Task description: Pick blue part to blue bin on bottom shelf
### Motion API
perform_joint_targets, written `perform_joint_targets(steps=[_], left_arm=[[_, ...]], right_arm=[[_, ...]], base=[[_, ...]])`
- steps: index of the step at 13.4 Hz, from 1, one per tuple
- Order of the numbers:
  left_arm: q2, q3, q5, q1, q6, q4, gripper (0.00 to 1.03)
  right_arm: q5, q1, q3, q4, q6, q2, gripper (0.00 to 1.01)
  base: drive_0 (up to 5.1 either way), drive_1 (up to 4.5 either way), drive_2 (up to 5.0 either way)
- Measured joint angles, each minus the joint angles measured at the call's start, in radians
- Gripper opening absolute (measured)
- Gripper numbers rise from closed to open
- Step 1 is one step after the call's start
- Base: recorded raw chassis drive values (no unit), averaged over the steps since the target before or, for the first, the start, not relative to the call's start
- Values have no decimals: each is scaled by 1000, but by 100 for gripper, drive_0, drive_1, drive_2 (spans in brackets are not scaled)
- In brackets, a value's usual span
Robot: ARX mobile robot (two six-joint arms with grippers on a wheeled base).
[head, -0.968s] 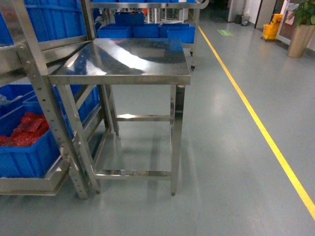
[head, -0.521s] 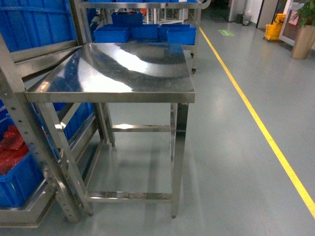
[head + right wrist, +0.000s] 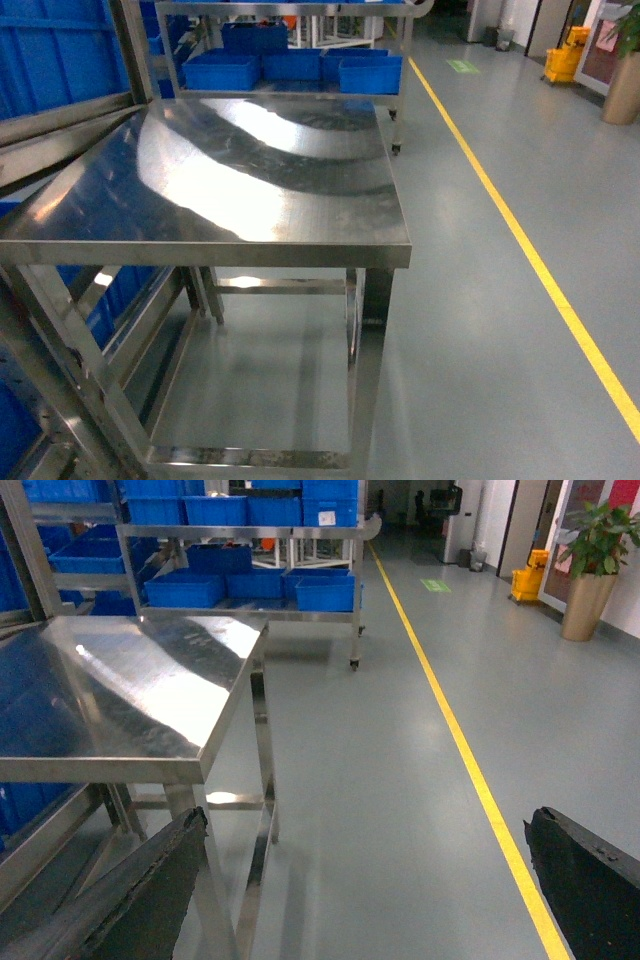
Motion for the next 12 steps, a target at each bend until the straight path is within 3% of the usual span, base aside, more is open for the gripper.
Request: perform_joint_targets(steps=[2,9,12], left_arm=[[-2,0,0,-1,0,0,43],[-2,0,3,1,0,3,43],[-2,0,3,1,0,4,43]], right_arm=[[0,0,0,3,0,0,98],[0,0,0,4,0,0,98],[0,0,0,3,0,0,98]], base=[[0,0,0],[-482,304,190],[-450,56,408]])
